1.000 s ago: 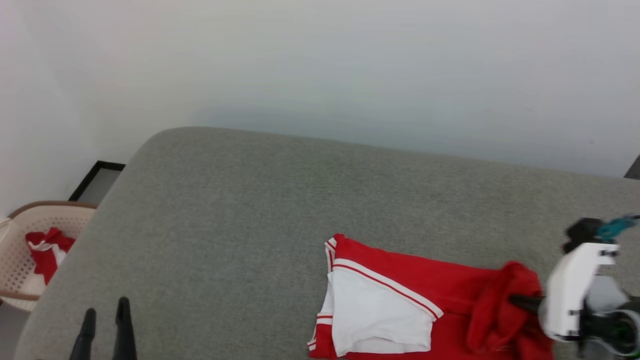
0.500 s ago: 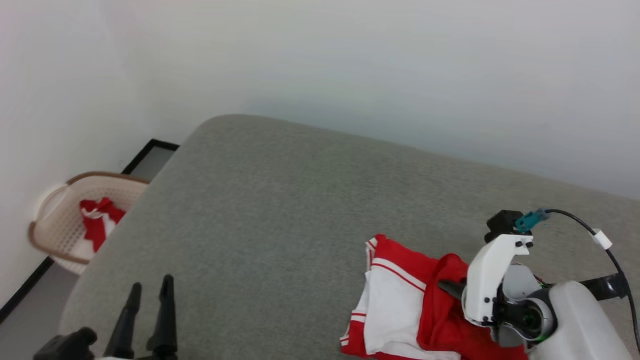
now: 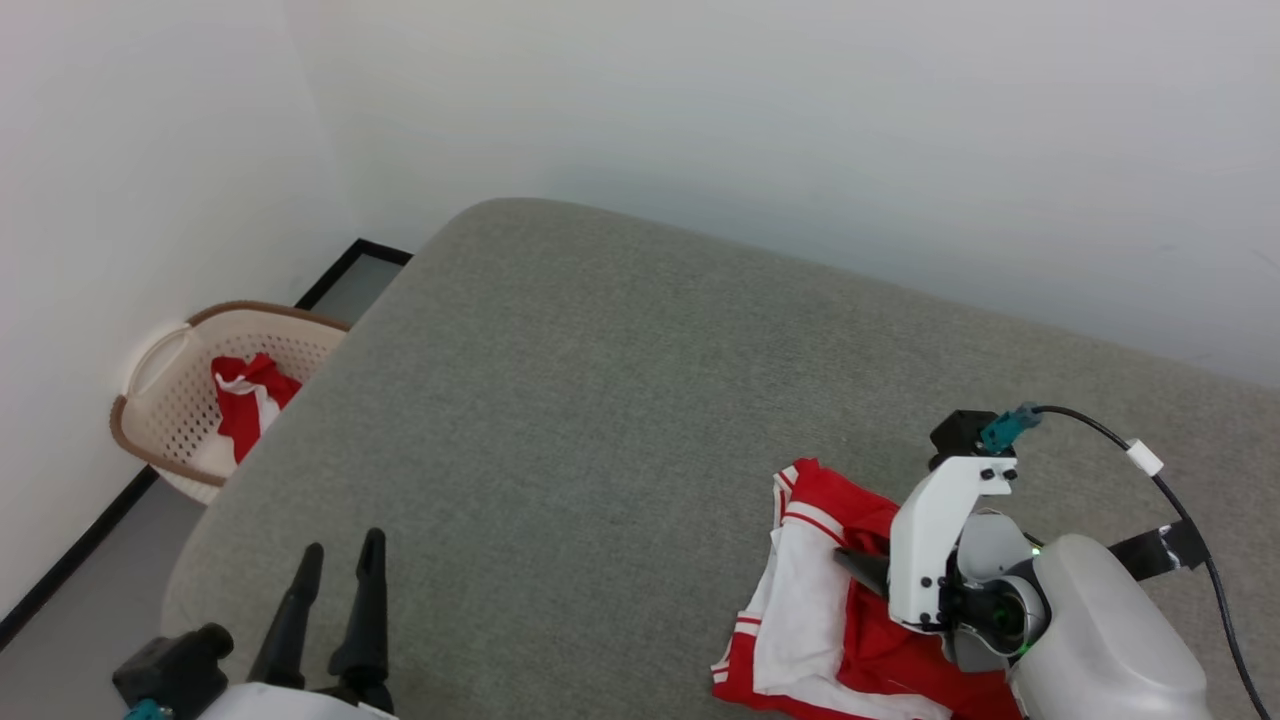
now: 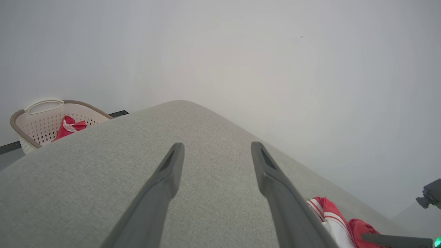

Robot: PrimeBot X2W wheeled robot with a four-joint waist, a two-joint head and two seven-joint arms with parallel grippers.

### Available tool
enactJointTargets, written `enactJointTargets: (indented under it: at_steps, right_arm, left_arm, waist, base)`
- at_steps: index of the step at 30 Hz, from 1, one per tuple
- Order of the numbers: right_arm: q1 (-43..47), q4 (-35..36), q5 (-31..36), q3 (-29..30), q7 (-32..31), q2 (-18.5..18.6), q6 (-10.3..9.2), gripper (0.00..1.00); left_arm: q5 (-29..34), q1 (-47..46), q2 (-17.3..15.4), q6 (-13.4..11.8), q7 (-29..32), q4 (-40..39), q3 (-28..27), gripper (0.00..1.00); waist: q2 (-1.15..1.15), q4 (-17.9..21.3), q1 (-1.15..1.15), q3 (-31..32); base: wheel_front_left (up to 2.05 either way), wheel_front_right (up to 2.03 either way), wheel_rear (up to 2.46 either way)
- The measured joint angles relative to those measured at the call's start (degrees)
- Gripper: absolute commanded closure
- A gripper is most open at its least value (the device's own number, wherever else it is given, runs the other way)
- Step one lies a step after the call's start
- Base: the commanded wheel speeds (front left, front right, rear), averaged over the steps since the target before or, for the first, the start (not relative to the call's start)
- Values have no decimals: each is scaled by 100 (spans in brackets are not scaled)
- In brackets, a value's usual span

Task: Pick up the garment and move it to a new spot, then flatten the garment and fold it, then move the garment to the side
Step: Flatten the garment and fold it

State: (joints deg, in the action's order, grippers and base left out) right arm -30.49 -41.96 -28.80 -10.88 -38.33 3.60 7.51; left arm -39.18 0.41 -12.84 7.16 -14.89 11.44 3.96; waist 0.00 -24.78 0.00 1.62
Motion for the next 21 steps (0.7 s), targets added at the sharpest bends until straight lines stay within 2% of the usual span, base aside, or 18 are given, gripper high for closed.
enactJointTargets:
  at_steps: [6, 12, 17, 21]
  right_arm:
    - [-173, -54, -310, -290, -5, -15, 0, 0]
    - [-192, 571, -747, -635, 9, 187, -1, 0]
    - [-121, 1414, -1083, -869, 221, 588, -1, 0]
    - [106, 2135, -1232, -1088, 701, 1107, -1, 0]
  left_arm:
    - [-42, 7, -62, 14, -9, 32, -79, 0]
    - [-13, 166, -133, 14, -10, -47, -223, 0]
    - [8, 273, -151, 15, -20, -168, -367, 0]
    - [51, 336, -158, 15, -20, -230, -426, 0]
  waist:
    - [0, 156, 0, 32]
    - [0, 460, 0, 96]
    - [0, 792, 0, 136]
    - [0, 1081, 0, 158]
  base:
    - [0, 0, 0]
    - [0, 0, 0]
    - [0, 0, 0]
    - [0, 0, 0]
